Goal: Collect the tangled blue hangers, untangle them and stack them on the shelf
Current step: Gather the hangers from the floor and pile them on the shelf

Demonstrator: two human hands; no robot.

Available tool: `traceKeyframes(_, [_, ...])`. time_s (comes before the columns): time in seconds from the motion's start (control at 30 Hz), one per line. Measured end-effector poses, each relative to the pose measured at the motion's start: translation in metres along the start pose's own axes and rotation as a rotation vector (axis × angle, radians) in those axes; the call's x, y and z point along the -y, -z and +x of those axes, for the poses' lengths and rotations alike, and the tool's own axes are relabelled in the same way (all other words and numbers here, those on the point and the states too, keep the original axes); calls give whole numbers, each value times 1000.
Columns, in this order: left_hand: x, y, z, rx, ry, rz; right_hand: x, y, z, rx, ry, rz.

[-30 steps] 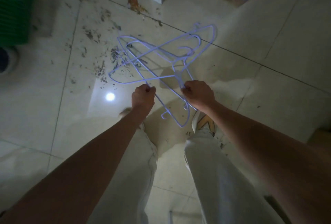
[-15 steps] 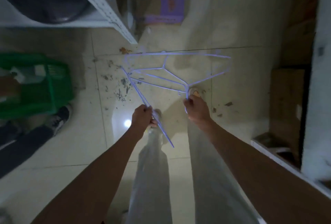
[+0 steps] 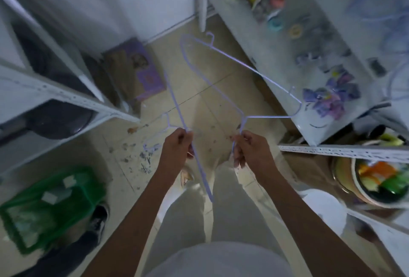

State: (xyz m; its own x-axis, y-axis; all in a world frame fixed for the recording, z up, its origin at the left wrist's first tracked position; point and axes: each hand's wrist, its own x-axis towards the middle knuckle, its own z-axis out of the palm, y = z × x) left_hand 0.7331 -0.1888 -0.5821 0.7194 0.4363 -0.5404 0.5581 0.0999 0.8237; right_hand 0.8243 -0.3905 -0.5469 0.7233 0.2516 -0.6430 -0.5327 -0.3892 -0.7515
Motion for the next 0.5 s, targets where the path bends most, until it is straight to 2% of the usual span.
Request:
traceKeyframes(0.17, [-70,-50,-6,71,-194,80,26,63,-25,-103,49,127])
traceKeyframes(0.5, [-203,-153,-14,308,-394,-114,95,163,-72,-339,234,250])
